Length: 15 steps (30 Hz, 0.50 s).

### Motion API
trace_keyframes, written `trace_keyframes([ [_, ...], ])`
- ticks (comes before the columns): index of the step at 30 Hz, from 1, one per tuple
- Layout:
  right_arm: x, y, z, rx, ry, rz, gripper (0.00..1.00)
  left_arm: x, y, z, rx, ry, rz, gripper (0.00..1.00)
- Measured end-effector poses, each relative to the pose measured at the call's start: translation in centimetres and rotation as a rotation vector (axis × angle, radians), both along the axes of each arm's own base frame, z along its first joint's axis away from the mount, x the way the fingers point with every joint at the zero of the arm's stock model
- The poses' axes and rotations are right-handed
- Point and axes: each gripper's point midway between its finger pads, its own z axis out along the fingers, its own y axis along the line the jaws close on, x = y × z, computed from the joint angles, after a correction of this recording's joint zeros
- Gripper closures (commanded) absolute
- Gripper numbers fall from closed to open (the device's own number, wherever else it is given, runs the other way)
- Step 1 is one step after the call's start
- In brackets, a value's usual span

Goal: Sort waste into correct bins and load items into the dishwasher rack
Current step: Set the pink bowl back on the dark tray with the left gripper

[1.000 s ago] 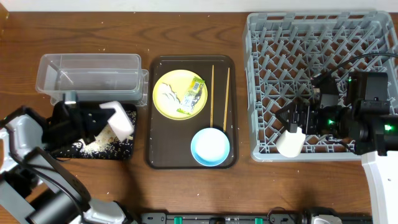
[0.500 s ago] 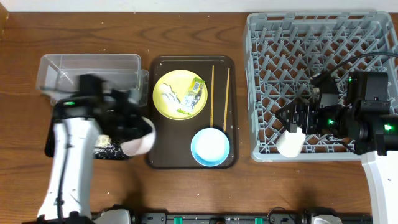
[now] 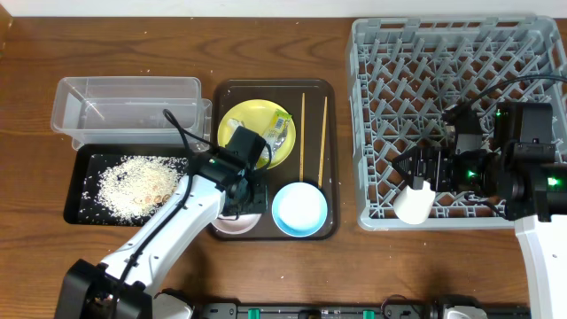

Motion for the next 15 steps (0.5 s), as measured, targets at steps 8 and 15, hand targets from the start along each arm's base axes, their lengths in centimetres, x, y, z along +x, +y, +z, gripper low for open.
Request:
trace_keyframes([
  [8, 0.1, 0.0, 0.1, 0.0, -0.007, 0.0, 0.05, 7.6, -0.9, 6.5, 0.023, -0.313, -0.054, 0.4],
  [15, 0.5, 0.0, 0.3, -0.001, -0.026, 0.0, 0.04, 12.9, 1.7, 4.5, 0.094, -0.377, -0.024, 0.37],
])
